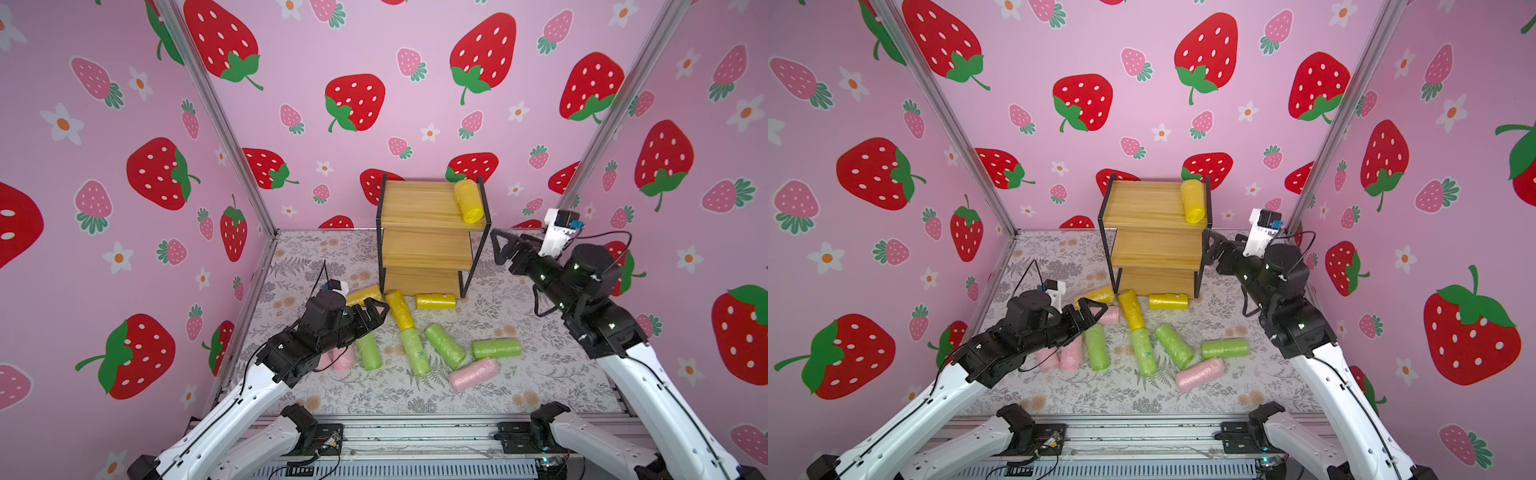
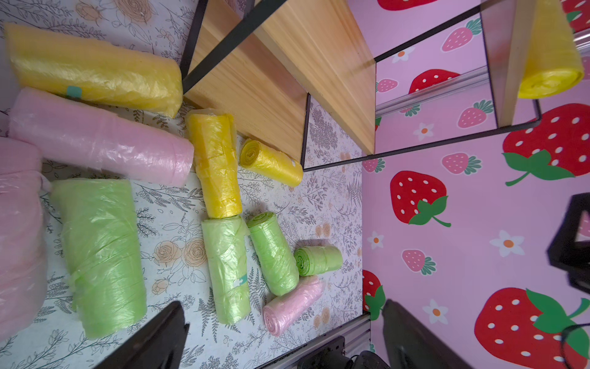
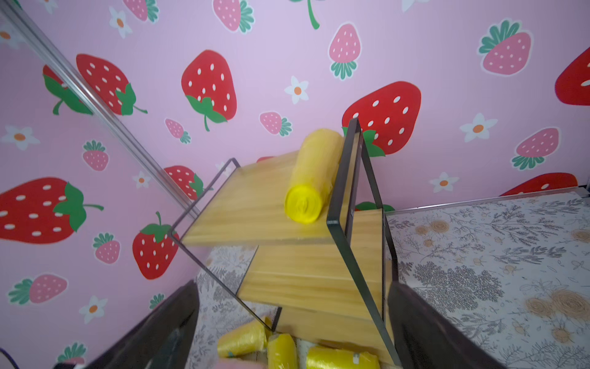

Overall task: Sort the rolls of trash bags by color and place them on the shelf
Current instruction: Place the roll of trash bags on the shelf.

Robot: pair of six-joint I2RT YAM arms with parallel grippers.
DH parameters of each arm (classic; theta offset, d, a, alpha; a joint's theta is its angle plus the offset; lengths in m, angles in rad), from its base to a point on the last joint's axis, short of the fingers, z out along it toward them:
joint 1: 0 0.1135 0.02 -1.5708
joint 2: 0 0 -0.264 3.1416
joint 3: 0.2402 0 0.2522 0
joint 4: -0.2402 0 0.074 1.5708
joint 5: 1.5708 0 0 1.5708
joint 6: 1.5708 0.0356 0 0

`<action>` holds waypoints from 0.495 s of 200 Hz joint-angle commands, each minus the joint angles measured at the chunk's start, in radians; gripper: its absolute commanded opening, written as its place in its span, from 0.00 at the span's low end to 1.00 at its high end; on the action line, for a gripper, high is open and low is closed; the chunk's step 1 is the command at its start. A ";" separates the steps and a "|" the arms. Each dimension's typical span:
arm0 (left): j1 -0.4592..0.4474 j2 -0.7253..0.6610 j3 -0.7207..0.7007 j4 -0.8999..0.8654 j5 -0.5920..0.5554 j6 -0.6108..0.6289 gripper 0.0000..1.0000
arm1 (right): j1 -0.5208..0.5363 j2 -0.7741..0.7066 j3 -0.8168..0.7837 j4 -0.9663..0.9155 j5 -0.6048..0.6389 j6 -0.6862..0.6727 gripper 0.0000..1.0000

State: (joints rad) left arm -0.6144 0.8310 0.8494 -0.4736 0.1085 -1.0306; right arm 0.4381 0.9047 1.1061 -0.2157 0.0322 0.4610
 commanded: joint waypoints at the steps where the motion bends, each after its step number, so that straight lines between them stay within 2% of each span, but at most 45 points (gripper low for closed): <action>1: -0.010 -0.035 -0.045 0.036 -0.003 -0.035 1.00 | -0.002 -0.047 -0.122 -0.029 -0.099 -0.056 0.95; 31: -0.016 -0.049 -0.053 0.006 -0.018 -0.048 1.00 | -0.002 -0.034 -0.209 -0.188 -0.124 0.043 0.88; 50: -0.025 -0.050 -0.053 -0.016 -0.028 -0.047 1.00 | -0.002 -0.013 -0.270 -0.211 -0.106 0.166 0.76; 73: -0.031 -0.045 -0.042 -0.048 -0.033 -0.042 1.00 | 0.003 0.064 -0.296 -0.262 -0.068 0.346 0.77; 99: -0.034 -0.038 -0.032 -0.054 -0.041 -0.029 1.00 | 0.031 0.169 -0.293 -0.273 -0.102 0.591 0.79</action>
State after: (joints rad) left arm -0.6418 0.7925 0.7967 -0.4999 0.0879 -1.0737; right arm 0.4458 1.0061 0.8177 -0.4446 -0.0578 0.7715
